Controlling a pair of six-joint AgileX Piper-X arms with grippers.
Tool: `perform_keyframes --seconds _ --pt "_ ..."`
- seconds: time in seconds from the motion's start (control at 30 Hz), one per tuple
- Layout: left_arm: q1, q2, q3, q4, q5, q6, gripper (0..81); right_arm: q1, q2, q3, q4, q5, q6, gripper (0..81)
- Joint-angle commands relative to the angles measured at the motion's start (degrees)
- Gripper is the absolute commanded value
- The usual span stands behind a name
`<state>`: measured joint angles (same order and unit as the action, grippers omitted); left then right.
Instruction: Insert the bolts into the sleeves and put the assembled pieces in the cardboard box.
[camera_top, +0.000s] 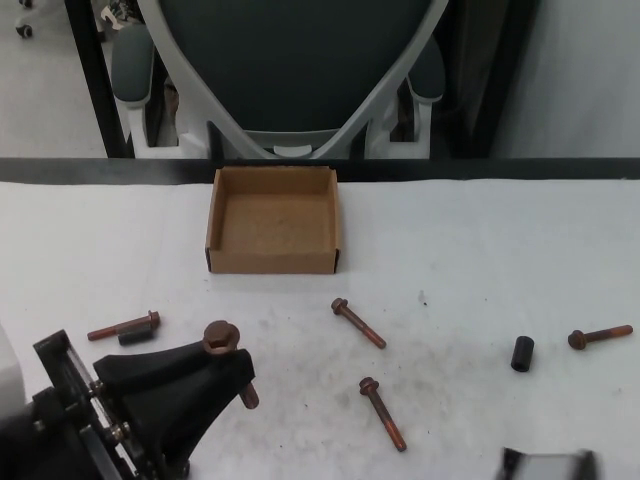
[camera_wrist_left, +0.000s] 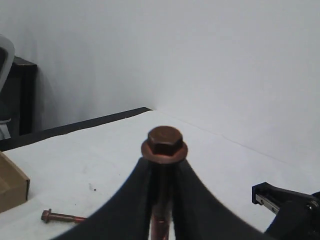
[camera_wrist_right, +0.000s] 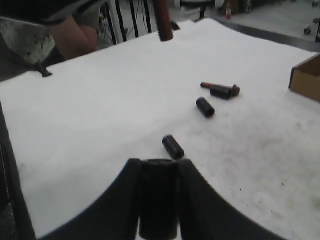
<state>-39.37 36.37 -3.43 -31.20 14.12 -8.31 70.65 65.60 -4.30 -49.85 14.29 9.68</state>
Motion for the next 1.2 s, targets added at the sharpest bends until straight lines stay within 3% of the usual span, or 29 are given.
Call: perform_keyframes --seconds 0.0,0.43,0.83,1.17 --pt "0.1 -0.7 0.0 -1.8 0.6 -4.8 0.8 0.1 -0.6 0.8 -5.0 1.0 -0.8 0.2" --pt "0.1 1.4 0.0 -8.4 5.8 -14.7 0.8 0.1 1.7 -0.5 -9.6 -1.8 -7.3 0.2" --pt "0.1 1.5 2.0 -11.6 7.0 -11.1 0.8 -0.2 13.2 -7.3 -12.2 -4.8 -11.1 0.2" --pt "0.1 1.5 3.4 -16.7 7.0 -9.3 0.8 -0.3 13.9 -7.9 -12.9 -5.2 -13.9 0.2"
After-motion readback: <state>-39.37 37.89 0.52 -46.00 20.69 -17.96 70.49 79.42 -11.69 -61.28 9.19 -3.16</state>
